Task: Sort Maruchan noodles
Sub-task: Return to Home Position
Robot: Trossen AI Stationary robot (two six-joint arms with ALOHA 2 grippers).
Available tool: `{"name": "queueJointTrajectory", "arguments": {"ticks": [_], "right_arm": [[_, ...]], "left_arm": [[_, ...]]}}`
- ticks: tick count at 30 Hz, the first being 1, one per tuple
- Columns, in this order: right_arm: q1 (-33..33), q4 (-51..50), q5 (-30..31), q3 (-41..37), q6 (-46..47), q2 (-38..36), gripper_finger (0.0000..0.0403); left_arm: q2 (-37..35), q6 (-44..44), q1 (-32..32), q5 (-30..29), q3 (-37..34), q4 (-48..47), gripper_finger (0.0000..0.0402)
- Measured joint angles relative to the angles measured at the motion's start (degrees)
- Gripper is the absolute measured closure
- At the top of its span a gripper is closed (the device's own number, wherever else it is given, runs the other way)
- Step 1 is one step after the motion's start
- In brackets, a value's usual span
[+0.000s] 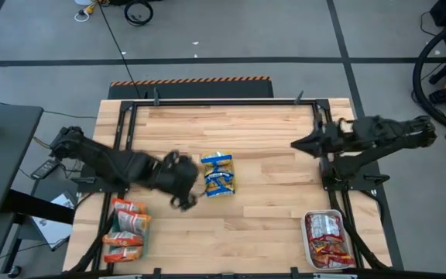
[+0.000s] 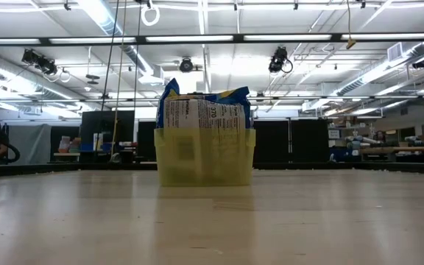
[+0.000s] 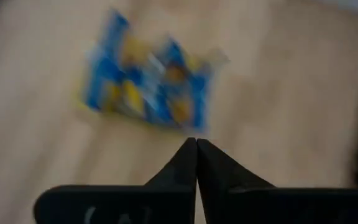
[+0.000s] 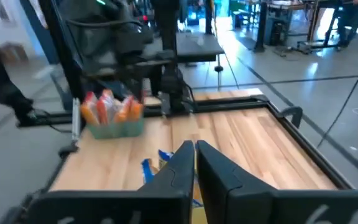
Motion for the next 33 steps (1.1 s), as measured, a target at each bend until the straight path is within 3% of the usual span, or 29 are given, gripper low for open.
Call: {"name": "queueJointTrajectory", "arguments": {"ticks": [4,8,11,13,16,23,28,33], "right_arm": [[0.01,-1.53,-3.37,-2.10,-0.37,-7.24,0.0393],[0.01,-1.34,-5.53,-7.38,-5.02,-14.01,0.0394],[-0.01,-2.59,3.67,-10.63,-5.30,-18.15,0.0382],[-0.05,-3.61,8.89,-12.57,-4.37,-20.32,0.0374],[-0.01,-3.65,9.56,-15.72,0.14,-22.63,0.0368],[-0.09,8.29,11.10,-27.02,-6.13,-24.25,0.0369],[0.00,15.79,6.30,-35.93,-2.84,-24.86,0.0367],[0.08,20.16,1.58,-40.96,-4.40,-28.85,0.0369]], "left_arm": [[-0.97,10.40,6.88,-3.10,-1.15,7.28,0.0391],[-4.62,20.43,13.60,4.46,-9.02,25.06,0.0396],[-8.52,24.33,18.61,11.84,-17.06,37.51,0.0397],[-11.98,26.40,21.28,13.50,-21.67,41.77,0.0397],[-18.45,30.50,24.66,12.97,-27.06,44.36,0.0397],[-29.44,32.88,29.64,2.80,-31.71,41.64,0.0380],[-31.15,24.46,30.46,-0.48,-31.65,46.91,0.0377],[-32.07,28.54,29.44,1.20,-32.10,49.79,0.0379]]}}
